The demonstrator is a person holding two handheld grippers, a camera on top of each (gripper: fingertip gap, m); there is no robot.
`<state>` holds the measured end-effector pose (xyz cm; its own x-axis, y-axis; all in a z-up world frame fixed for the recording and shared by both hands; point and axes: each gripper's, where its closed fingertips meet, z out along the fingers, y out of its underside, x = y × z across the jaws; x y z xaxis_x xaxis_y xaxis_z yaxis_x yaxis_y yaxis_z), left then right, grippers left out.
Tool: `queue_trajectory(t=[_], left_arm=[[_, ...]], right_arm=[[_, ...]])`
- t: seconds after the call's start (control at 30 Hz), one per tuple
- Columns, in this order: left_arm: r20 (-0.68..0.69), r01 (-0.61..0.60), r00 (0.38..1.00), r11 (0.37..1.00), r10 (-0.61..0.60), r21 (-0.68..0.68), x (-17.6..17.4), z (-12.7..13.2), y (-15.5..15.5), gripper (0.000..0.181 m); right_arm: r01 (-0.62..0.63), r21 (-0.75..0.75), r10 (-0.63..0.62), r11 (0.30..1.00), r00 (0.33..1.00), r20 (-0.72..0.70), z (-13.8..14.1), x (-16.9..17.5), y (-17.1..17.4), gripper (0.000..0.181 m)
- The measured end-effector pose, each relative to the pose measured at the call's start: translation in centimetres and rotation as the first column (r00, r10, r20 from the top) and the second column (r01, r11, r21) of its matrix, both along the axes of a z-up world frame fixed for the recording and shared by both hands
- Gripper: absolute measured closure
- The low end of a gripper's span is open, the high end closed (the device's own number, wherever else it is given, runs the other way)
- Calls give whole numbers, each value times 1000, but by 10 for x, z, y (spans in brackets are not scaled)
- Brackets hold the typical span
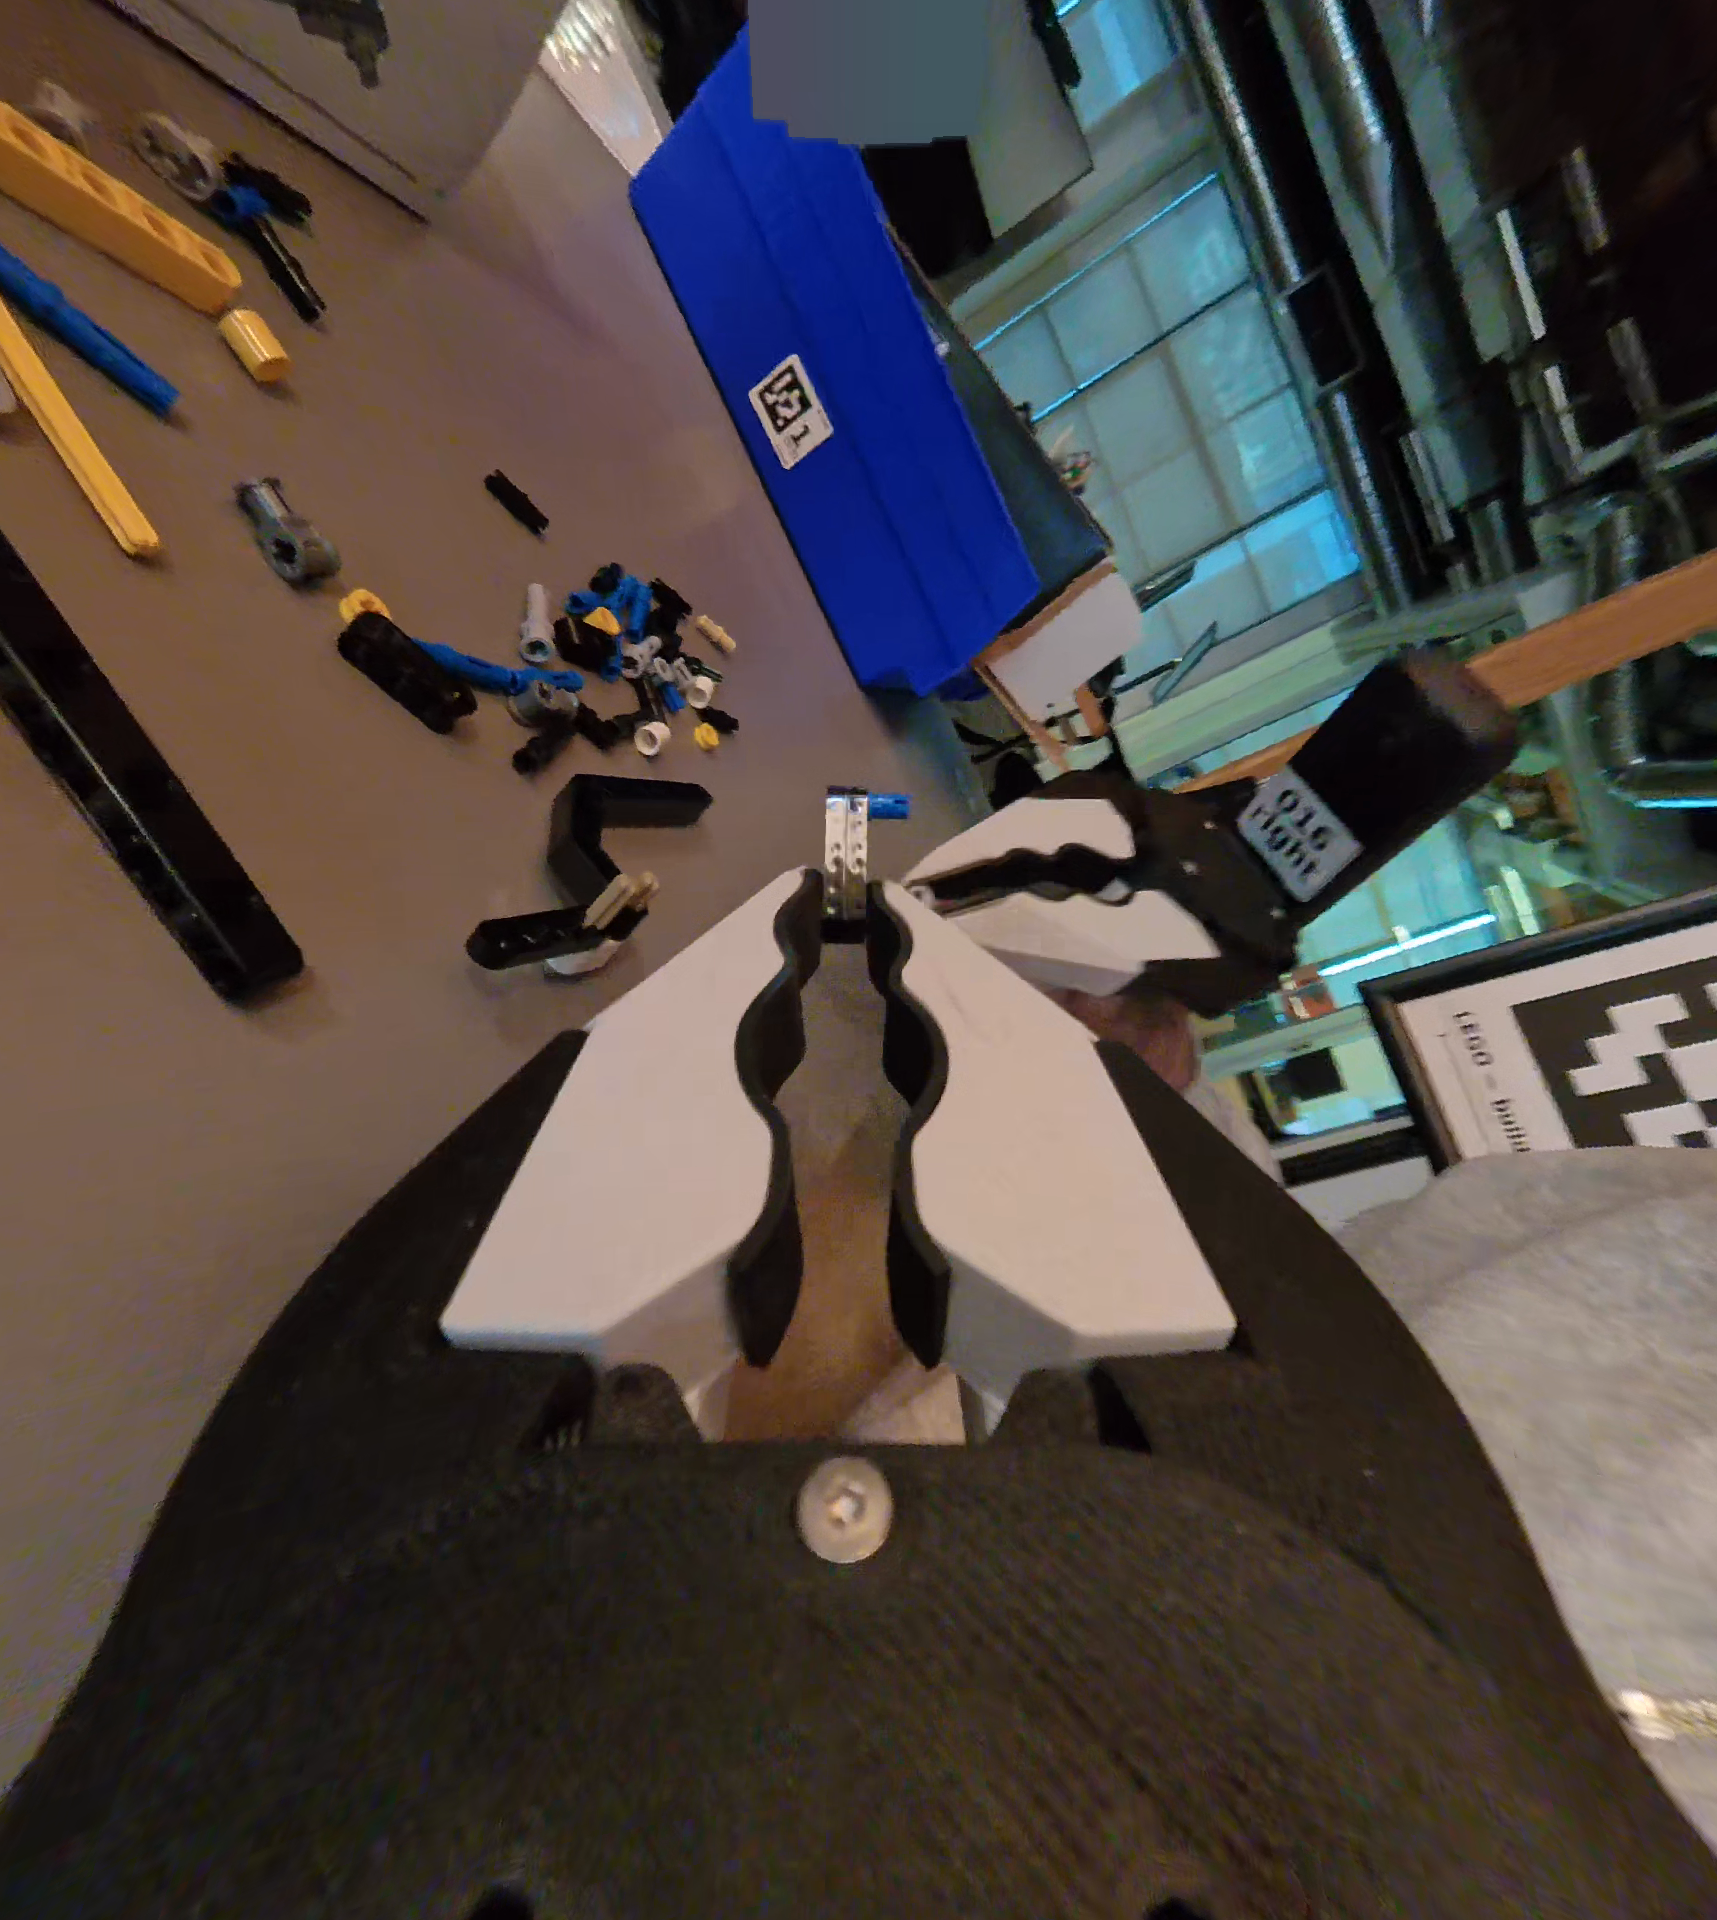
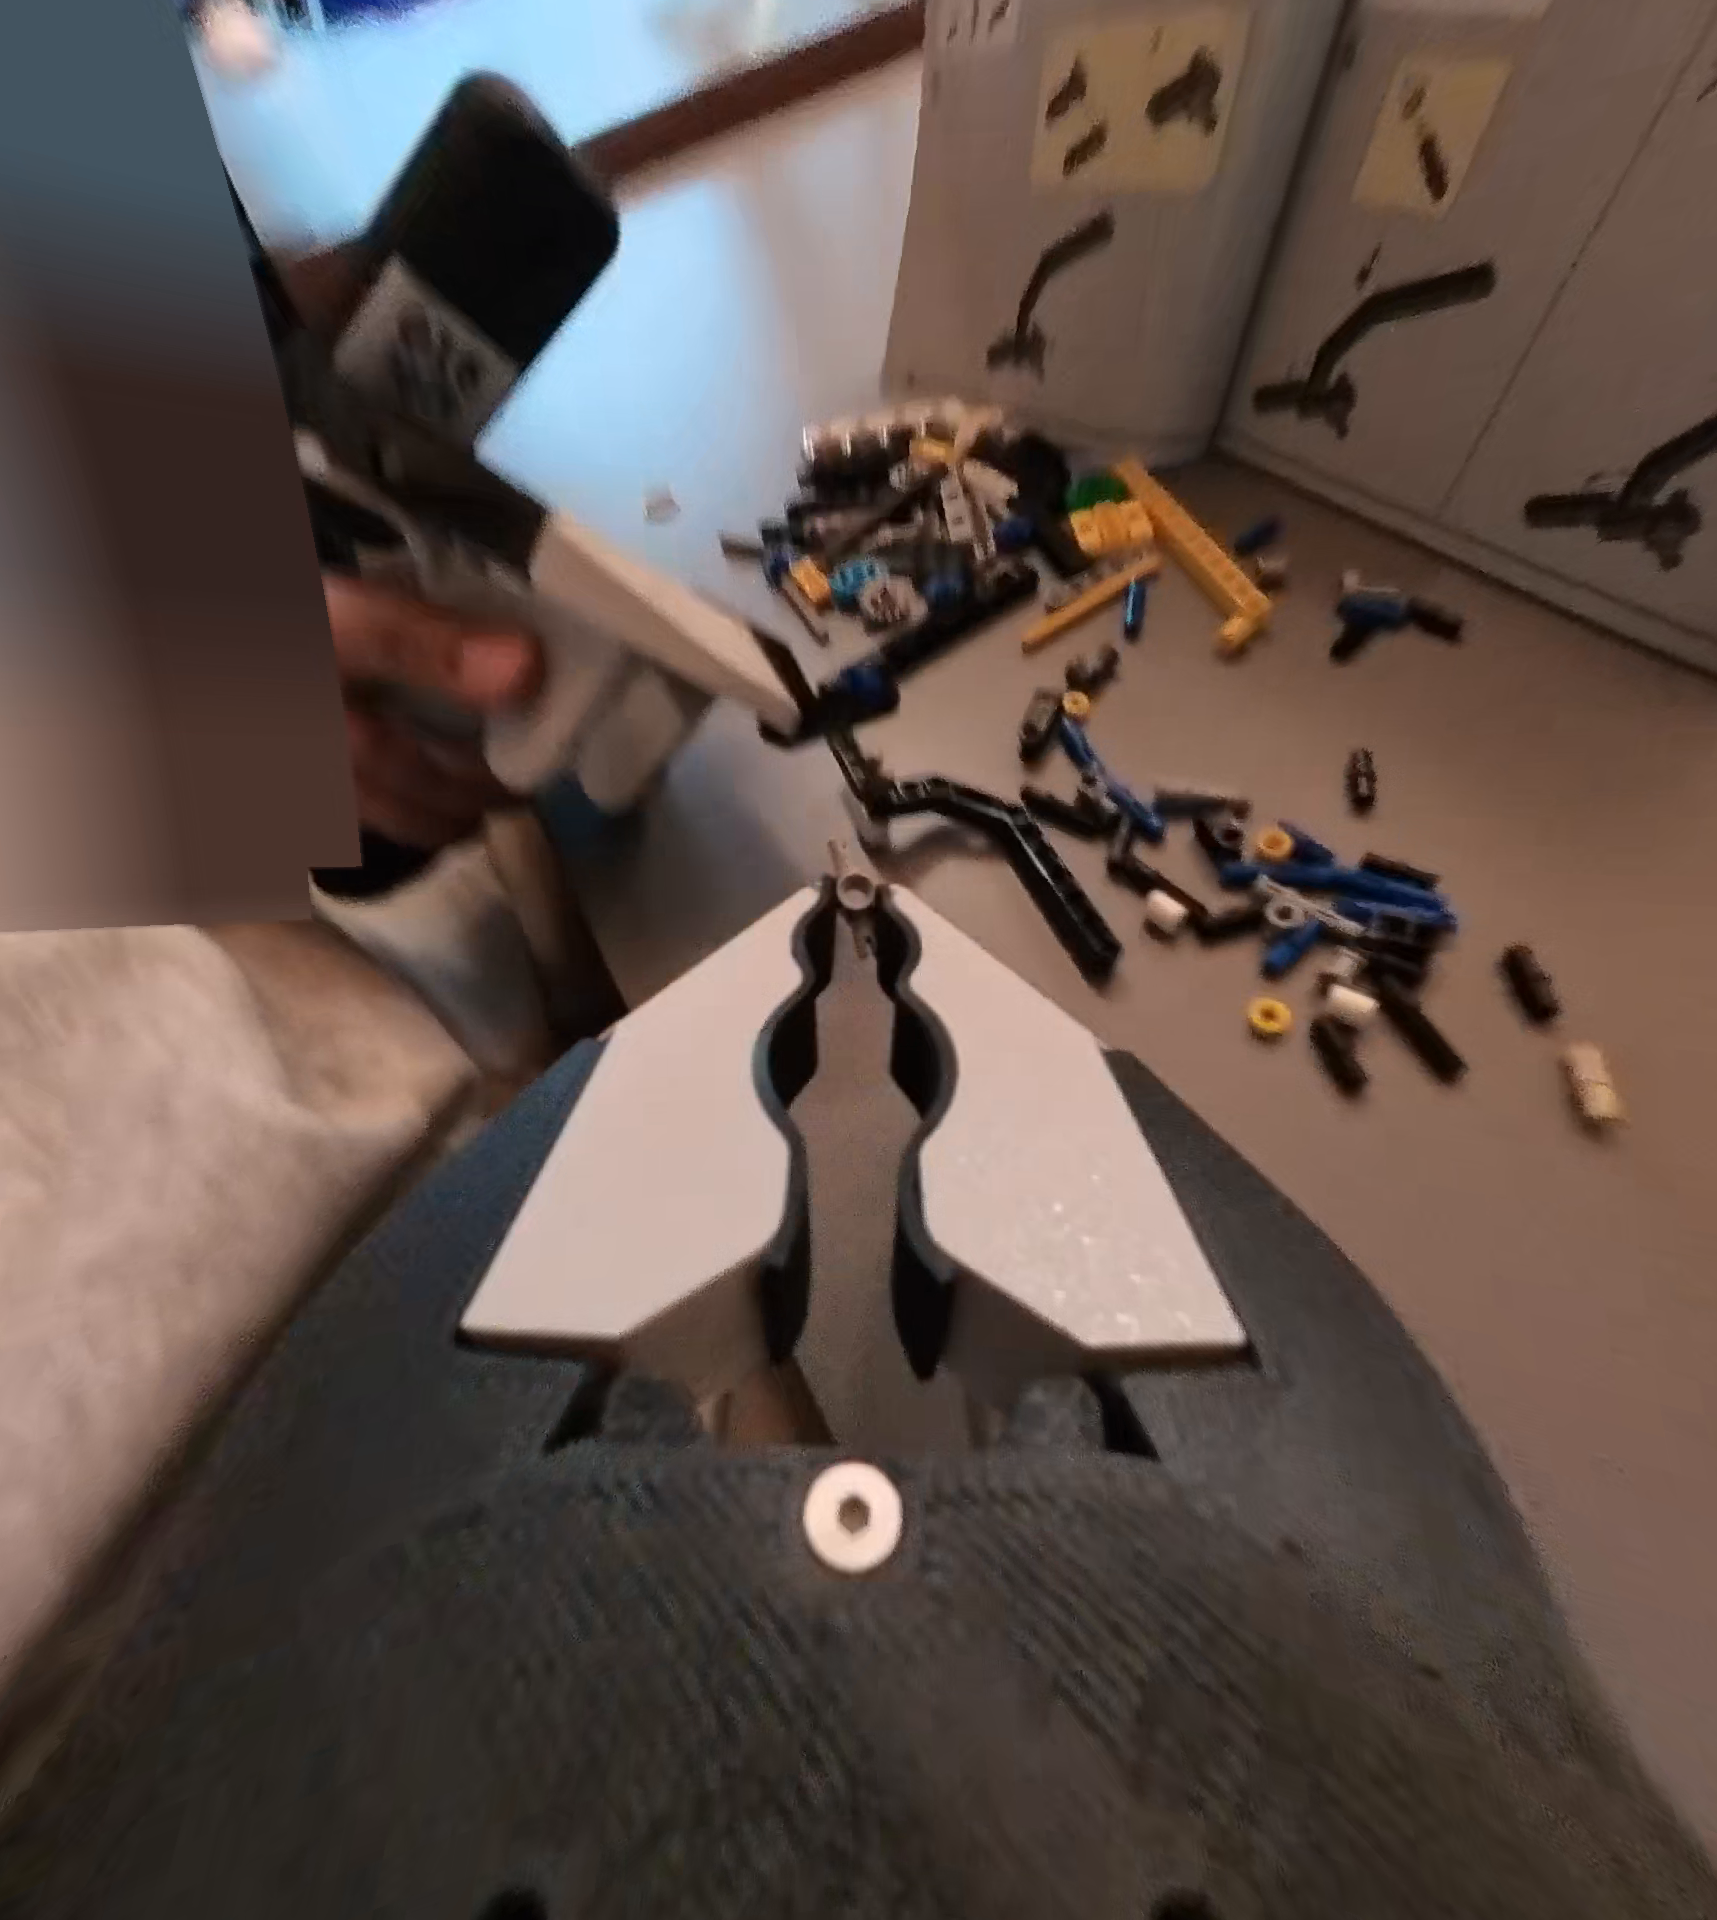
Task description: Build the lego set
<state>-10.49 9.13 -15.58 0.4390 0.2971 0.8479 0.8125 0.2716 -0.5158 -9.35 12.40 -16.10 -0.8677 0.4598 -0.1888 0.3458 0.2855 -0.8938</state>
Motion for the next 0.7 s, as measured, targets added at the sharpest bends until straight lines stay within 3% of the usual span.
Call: queue_trajectory(t=[0.3,0.7], left_arm=[[-234,-89,972,962,27,-259,-2,-7,7,175],[-478,-200,875,839,-79,-505,-2,-11,16,175]], right_arm=[[110,-132,-72,985,962,265,-2,-5,-22,176],[195,-227,-80,954,897,434,-4,-12,-15,176]])
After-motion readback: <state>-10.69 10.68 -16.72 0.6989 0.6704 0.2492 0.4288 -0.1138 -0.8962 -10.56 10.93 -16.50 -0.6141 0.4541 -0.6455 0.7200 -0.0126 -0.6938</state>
